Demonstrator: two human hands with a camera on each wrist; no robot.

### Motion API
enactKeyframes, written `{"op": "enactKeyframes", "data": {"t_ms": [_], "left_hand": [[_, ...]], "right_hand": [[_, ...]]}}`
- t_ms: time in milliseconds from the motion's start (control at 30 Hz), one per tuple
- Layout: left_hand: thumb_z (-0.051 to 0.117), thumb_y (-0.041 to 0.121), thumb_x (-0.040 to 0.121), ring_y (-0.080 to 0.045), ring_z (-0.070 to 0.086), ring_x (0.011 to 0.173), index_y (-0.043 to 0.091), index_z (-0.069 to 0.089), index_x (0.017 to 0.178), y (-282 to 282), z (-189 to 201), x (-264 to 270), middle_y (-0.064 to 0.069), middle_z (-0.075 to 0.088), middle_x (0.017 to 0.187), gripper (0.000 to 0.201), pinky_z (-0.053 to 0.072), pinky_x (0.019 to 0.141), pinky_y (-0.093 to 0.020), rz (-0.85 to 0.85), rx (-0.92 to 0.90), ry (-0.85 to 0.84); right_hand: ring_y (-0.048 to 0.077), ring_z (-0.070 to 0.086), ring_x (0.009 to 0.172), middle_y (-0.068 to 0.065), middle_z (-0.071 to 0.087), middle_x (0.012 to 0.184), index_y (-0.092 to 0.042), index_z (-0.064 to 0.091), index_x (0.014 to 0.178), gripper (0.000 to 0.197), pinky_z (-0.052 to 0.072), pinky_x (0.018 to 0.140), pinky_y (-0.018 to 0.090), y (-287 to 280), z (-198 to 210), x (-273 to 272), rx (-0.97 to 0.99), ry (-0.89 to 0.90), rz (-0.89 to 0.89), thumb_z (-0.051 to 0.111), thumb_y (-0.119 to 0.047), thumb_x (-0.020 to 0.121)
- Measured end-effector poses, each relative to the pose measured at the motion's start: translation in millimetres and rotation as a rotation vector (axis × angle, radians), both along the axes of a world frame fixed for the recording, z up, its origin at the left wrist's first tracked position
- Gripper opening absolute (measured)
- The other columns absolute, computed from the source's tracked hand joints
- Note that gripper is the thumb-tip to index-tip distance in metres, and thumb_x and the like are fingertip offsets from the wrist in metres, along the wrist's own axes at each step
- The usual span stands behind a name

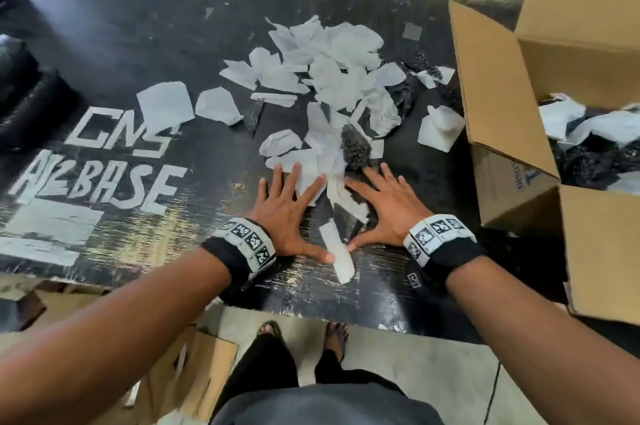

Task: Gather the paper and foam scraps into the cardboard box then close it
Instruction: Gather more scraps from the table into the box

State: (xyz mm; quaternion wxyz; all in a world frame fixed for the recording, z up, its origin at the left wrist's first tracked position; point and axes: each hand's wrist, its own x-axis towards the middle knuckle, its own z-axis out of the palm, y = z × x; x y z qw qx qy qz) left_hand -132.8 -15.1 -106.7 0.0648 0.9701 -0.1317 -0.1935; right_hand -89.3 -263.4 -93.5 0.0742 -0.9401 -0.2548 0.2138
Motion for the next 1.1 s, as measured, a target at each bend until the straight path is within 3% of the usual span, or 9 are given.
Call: {"op": "enactKeyframes", "data": {"t_ms": [133,233,300,400,500,567,767,900,1100], "left_hand": [[0.058,0.092,0.064,-0.042,-0.002,0.154,0.038,-0.017,0.158,5,12,29,-0.015,-0.002,0.168,0.132,0.014,0.122,-0.061,0.047,-0.092,-0.031],[0.071,0.073,0.073,-0.035,0.019,0.151,0.031,-0.002,0.161,32,26,50,-0.017,0.018,0.161,0.121,0.027,0.119,-0.047,0.076,-0.223,-0.124],[0.068,0.075,0.073,-0.033,0.022,0.150,0.034,0.004,0.161,57,31,63,-0.015,0.020,0.160,0.116,0.027,0.120,-0.047,0.095,-0.253,-0.175],[0.056,0.088,0.066,-0.038,0.018,0.151,0.043,0.002,0.158,96,31,81,-0.010,0.016,0.162,0.115,0.028,0.116,-0.065,0.172,-0.233,-0.218],[0.056,0.092,0.063,-0.040,0.004,0.153,0.055,-0.006,0.153,125,30,92,-0.010,0.008,0.165,0.115,0.023,0.108,-0.079,0.273,-0.234,-0.213],[0.059,0.091,0.064,-0.040,-0.001,0.154,0.062,-0.009,0.150,139,32,96,-0.012,0.004,0.166,0.114,0.020,0.108,-0.080,0.295,-0.241,-0.216],[0.043,0.099,0.066,-0.042,-0.014,0.153,0.056,-0.011,0.153,186,23,120,-0.008,-0.011,0.168,0.111,0.005,0.109,-0.080,0.502,-0.169,-0.347],[0.031,0.106,0.053,-0.050,-0.012,0.150,0.053,-0.010,0.154,215,9,148,-0.010,-0.017,0.168,0.122,0.004,0.112,-0.078,0.637,-0.127,-0.155],[0.027,0.102,0.060,-0.049,-0.002,0.151,0.043,-0.001,0.159,181,5,166,-0.013,0.005,0.168,0.118,0.009,0.123,-0.060,0.334,-0.158,-0.100]], "right_hand": [[0.031,0.007,0.151,0.006,0.017,0.163,-0.033,0.025,0.154,0.099,0.014,0.120,0.054,42,-1,15,0.076,-0.093,-0.107,0.067,-0.070,0.073],[0.027,0.027,0.144,0.004,0.032,0.155,-0.031,0.040,0.145,0.083,0.027,0.116,0.046,47,11,20,0.185,-0.143,-0.195,0.068,-0.060,0.073],[0.021,0.036,0.136,-0.002,0.038,0.146,-0.032,0.046,0.139,0.075,0.033,0.112,0.045,46,22,18,0.318,-0.170,-0.260,0.067,-0.055,0.071],[0.020,0.031,0.138,-0.003,0.028,0.150,-0.038,0.033,0.144,0.091,0.032,0.113,0.050,57,34,15,0.352,-0.221,-0.261,0.066,-0.069,0.065],[0.030,-0.002,0.152,0.002,-0.011,0.164,-0.048,-0.003,0.153,0.122,0.012,0.119,0.058,81,24,22,0.136,-0.159,-0.160,0.062,-0.085,0.057],[0.032,-0.014,0.151,0.002,-0.022,0.163,-0.050,-0.011,0.152,0.115,0.006,0.119,0.062,101,10,30,0.006,-0.095,-0.106,0.060,-0.082,0.067],[0.027,0.002,0.152,0.001,0.016,0.163,-0.042,0.025,0.153,0.071,0.025,0.116,0.055,155,-1,66,0.054,-0.102,-0.087,0.056,-0.057,0.091],[0.025,0.010,0.151,0.000,0.023,0.160,-0.038,0.034,0.150,0.067,0.027,0.117,0.051,174,4,82,0.061,-0.099,-0.093,0.061,-0.052,0.091],[0.022,0.029,0.142,0.000,0.034,0.152,-0.033,0.052,0.138,0.061,0.035,0.111,0.047,172,17,84,0.160,-0.102,-0.096,0.063,-0.050,0.081]]}}
